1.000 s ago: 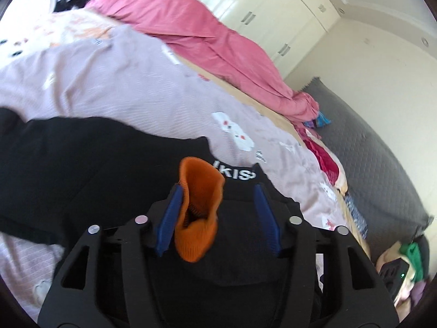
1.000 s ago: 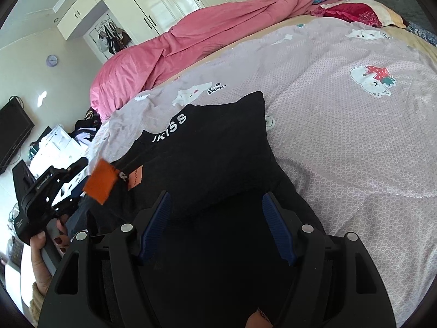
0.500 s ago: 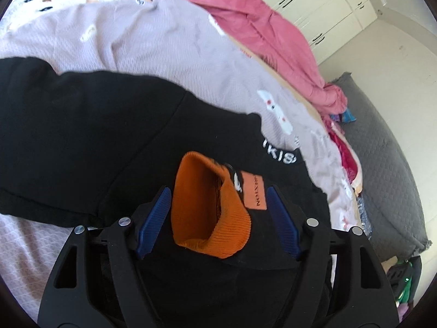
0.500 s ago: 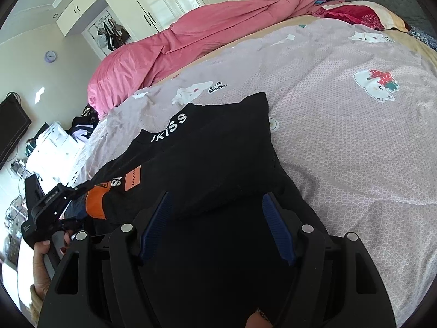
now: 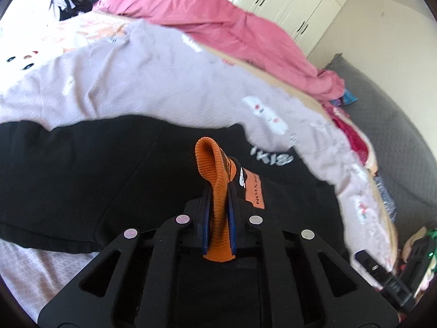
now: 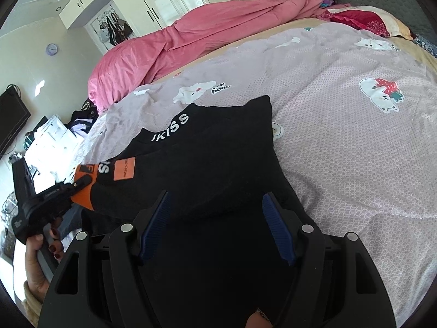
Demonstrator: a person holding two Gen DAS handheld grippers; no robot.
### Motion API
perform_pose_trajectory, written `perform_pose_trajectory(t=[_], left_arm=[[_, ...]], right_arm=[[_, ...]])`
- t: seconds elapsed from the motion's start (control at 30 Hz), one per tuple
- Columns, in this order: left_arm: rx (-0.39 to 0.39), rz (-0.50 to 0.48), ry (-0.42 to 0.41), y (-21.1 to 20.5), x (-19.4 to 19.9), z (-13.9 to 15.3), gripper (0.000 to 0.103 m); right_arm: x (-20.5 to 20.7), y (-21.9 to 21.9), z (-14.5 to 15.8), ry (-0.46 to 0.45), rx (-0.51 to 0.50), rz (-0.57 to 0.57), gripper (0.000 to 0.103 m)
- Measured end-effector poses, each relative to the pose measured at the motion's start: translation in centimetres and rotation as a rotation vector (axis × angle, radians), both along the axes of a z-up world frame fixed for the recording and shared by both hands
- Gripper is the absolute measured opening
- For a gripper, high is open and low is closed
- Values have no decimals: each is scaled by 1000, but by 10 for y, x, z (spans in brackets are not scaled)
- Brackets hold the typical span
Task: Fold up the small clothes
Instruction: 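Fold the held sleeve across the shirt body with the left tool, release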
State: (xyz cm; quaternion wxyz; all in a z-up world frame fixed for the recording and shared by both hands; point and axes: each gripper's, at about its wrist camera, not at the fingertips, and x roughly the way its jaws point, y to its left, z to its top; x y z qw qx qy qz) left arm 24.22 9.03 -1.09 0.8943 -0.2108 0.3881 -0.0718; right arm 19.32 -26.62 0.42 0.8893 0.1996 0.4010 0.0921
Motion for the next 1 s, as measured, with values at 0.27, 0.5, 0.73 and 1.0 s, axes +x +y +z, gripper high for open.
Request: perform_pose_trajectory(t=[0.27,0.5,0.73,1.0], left_arm=[[36,93,19,27,-16,7,10],[86,11,-26,4,-19,29,19],[141,-127,98,-42,4,-10,30],[188,-142,118,-43,3,-30,35]], right_arm=[[5,3,2,3,-28,6,68],[16,24,11,-20,-86,80,68],[38,46,-1,30,-153,133,68],[53,34,-39,144,-149,98,68]])
